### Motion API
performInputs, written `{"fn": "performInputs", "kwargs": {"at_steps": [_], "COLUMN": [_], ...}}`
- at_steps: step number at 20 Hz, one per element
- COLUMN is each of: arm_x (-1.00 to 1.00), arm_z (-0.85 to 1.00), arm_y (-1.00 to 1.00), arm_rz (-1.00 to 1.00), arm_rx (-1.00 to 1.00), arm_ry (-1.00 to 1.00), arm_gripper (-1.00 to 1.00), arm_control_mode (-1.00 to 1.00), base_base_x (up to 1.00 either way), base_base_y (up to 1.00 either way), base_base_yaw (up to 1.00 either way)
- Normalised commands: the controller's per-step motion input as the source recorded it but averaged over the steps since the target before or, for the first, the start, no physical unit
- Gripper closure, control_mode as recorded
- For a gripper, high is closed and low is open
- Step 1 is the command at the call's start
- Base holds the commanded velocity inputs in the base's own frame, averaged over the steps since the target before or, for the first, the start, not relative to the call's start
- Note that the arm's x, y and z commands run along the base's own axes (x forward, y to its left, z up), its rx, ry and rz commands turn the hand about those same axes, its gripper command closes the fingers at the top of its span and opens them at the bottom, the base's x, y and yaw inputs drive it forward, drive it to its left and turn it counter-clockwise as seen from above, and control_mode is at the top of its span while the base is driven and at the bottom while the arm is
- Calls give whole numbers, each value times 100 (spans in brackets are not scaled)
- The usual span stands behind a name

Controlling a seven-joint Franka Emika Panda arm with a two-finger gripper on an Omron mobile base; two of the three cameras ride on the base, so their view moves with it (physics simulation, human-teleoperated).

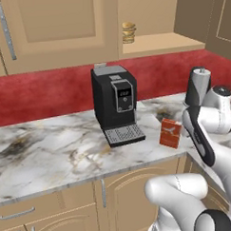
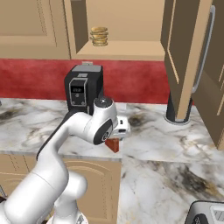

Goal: Pick the jam and cereal from the counter and place them in the cabinets closest to them.

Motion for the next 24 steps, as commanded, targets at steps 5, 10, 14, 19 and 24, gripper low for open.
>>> {"fn": "performInputs", "kwargs": {"at_steps": [5,10,14,19,24], "arm_x": [3,4,8,16,16], "arm_z": [-19,-12,-9,-11,-12], "arm_y": [4,0,0,0,0], "arm_rz": [-1,0,0,0,0], "arm_rx": [3,10,12,9,8], "arm_ry": [-4,-6,-8,-5,-2], "arm_gripper": [-100,-100,-100,-100,-100], "arm_control_mode": [-100,-100,-100,-100,-100], "base_base_x": [0,0,0,0,0], "base_base_y": [0,0,0,0,0], "base_base_yaw": [0,0,0,0,0]}}
